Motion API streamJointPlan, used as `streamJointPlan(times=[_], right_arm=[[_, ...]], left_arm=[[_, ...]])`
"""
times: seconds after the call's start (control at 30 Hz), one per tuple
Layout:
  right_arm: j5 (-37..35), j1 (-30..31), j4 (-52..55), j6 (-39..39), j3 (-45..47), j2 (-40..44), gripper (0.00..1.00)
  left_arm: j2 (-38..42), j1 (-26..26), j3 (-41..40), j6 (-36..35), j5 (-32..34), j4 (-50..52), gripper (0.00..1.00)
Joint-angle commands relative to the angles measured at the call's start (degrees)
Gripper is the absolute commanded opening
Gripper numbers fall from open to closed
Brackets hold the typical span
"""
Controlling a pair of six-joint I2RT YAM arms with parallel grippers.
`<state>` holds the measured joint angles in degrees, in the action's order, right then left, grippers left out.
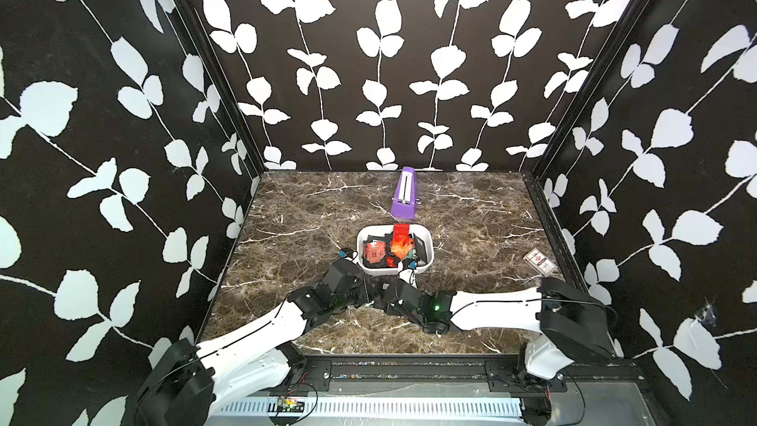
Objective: Put the tea bags into the storage box
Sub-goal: Pick up the tea bag from the center of the board.
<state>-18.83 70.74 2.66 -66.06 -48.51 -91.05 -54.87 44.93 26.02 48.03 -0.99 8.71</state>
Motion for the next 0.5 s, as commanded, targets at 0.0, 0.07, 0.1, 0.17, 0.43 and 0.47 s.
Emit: streamJointPlan(times=[0.0,0.07,0.1,0.17,0.43,0.47], right_arm=[[-3.0,0.5,8.3,3.8,-0.6,3.7,0.00],[-3.8,0.5,10.6,5.2,-0.5,5.8,0.00],[-4.0,0.5,11.7,6.2,-0.6,6.9,0.00],[-4.3,0.5,13.1,8.1,-0.8,8.9,0.00],[-9.4,-0.2,19.5,17.2,-4.7,17.3,0.00],[-9.2,-0.8,19.2,18.8,-5.4,17.8,0.00]], left_arm=[[2.9,0.2,1.4,-2.0,2.8,3.1,0.53],[4.1,0.2,1.6,-2.2,4.4,4.1,0.56],[4.6,0.2,1.6,-2.3,5.5,5.0,0.57],[5.4,0.2,1.8,-2.2,7.9,7.1,0.58],[8.5,0.2,0.2,-1.0,15.3,12.1,0.61],[8.7,0.2,-0.1,-0.6,15.7,12.3,0.61]])
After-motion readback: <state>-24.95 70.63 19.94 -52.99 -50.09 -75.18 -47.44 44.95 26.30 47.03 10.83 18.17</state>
